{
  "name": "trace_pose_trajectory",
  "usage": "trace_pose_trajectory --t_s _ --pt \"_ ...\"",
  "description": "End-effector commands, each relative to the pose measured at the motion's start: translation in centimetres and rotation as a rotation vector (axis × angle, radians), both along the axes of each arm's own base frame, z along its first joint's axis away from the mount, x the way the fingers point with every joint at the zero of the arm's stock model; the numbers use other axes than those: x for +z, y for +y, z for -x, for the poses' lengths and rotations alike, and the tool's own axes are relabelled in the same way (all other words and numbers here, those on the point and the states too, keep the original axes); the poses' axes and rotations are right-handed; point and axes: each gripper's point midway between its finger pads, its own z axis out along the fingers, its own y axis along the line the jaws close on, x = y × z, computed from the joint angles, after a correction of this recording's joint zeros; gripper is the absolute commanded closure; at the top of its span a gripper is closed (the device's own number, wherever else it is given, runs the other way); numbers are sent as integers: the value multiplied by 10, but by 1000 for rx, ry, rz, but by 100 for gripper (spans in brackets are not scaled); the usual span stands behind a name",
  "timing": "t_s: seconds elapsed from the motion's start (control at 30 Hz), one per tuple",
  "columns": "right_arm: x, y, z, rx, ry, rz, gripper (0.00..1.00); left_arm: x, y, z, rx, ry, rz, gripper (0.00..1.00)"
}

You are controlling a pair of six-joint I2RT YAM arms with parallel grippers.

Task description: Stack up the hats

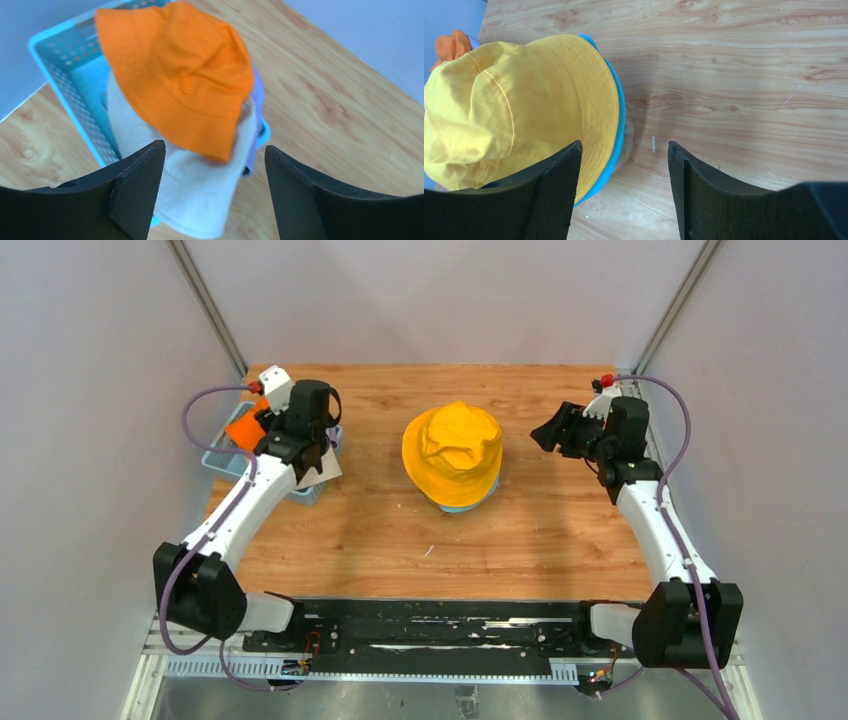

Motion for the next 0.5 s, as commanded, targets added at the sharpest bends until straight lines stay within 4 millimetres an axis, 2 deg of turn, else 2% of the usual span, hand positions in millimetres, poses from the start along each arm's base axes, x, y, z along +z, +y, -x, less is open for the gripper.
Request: trace_pose_trajectory --t_s 0.0,0.17,0.23,0.3,0.47 --pt "17 -4 3 7 -30 33 37 1 38 -12 179 -16 98 24" --pt "22 1 5 33 -41 16 37 -12 69 -36 274 4 123 28" --pt "22 2 5 38 -42 15 37 -23 77 -50 284 30 145 28" --pt "23 3 5 43 -45 12 37 -43 87 -63 302 83 173 28" --pt "24 5 6 54 -50 1 37 -66 99 -83 338 124 180 28"
